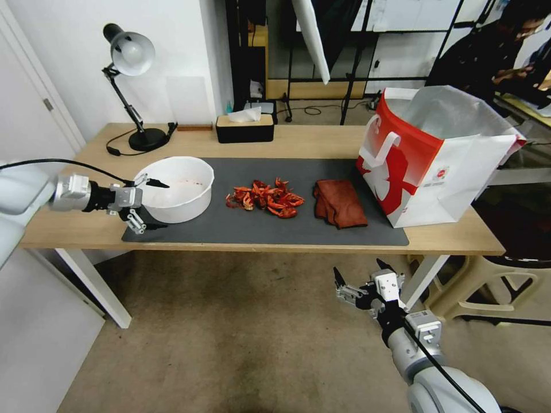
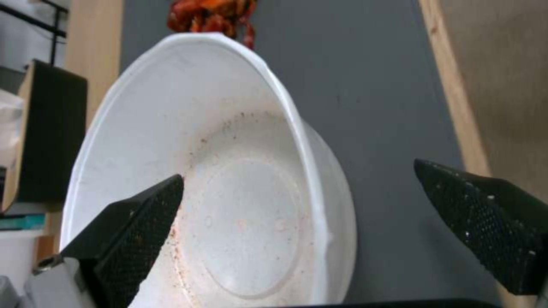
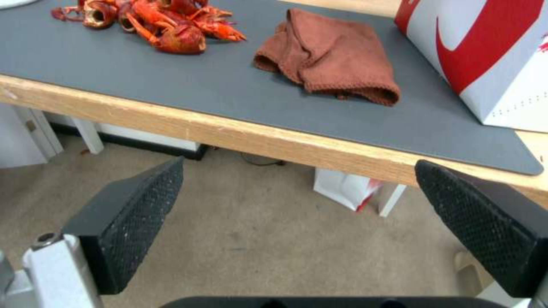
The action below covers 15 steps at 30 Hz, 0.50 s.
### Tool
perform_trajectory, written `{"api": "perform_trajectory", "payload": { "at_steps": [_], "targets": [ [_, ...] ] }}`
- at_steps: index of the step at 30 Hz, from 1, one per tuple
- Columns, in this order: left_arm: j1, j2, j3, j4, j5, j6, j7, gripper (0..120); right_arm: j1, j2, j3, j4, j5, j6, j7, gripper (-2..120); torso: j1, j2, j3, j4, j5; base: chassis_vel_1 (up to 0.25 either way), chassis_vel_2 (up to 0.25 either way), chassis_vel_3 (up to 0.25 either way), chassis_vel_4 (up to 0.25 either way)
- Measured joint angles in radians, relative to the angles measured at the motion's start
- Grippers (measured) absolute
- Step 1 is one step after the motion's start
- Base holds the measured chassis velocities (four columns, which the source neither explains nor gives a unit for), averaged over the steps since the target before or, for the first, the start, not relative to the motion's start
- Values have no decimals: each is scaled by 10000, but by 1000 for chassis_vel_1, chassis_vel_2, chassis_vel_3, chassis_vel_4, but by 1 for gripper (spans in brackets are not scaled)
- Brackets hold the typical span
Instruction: Sweep shrimp from table into container with towel, then put container into takeout bag.
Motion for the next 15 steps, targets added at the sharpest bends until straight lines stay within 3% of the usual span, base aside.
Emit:
{"api": "perform_trajectory", "payload": {
  "at_steps": [1, 4, 10, 15],
  "targets": [
    [0, 0, 0, 0, 0, 0, 0, 100, 0, 0, 0, 0, 0, 0, 0, 100, 0, 0, 0, 0, 0, 0, 0, 0, 0],
    [-741, -156, 749, 226, 540, -165, 245, 100, -2, 3, 9, -41, -14, 12, 0, 100, 0, 0, 1, 0, -1, 0, 0, 0, 0],
    [-1529, -441, 1278, 461, 1464, -492, 679, 97, -15, 35, 9, -79, -41, 42, 11, 100, 0, 0, 0, -3, 2, 0, 0, 0, 0],
    [-1881, -520, 1581, 519, 1842, -743, 954, 81, -29, 37, 7, -82, -68, 52, 18, 100, 0, 1, 0, 1, 2, 0, 0, 0, 0]
  ]
}}
